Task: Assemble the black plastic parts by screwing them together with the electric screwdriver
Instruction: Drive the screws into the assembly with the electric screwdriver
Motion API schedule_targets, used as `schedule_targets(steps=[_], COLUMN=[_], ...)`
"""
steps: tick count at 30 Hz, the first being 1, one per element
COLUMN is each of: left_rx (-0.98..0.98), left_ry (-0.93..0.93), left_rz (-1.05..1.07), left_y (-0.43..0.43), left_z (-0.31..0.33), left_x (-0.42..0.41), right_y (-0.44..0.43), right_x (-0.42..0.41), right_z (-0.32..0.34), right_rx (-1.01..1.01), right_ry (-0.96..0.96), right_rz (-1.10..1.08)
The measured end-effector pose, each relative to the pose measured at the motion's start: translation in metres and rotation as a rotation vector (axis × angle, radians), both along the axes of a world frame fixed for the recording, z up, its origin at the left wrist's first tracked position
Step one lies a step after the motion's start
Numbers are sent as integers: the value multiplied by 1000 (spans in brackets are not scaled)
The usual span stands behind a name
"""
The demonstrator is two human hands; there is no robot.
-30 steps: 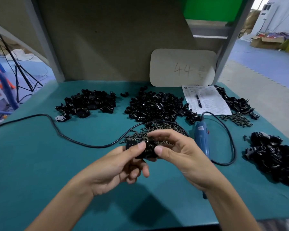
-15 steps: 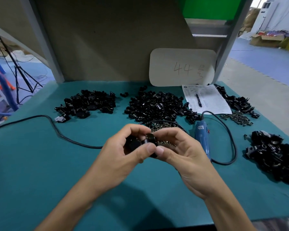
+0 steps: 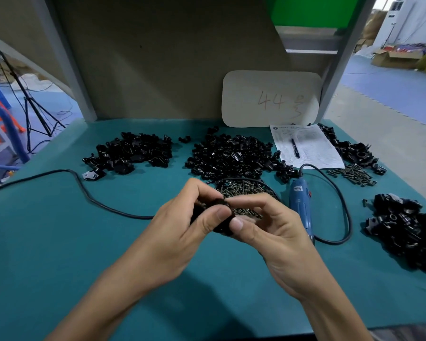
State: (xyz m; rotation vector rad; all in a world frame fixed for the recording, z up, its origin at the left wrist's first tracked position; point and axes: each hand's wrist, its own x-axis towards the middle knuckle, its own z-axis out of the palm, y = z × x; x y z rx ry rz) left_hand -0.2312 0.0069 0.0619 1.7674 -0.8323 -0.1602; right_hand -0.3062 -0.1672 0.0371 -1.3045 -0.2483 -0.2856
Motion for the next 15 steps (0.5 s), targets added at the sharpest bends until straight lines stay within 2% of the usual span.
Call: schedule_targets(steps=[4,7,12,15], left_rx=[85,182,176,66], left_ry=[-86,-89,9,128], left_rz=[64,19,-85,-122], left_y=[2,4,11,9], left_z=[2,0,-2,2], left_x=[1,-2,2,0], right_y=[1,1,2,3], right_x=[-1,-1,-2,-3], right_z=[-3,-6,-10,-10], right_rx=[8,-12,39,34], right_ry=[-4,29,33,18], right_rz=[-31,-79,-55,-42])
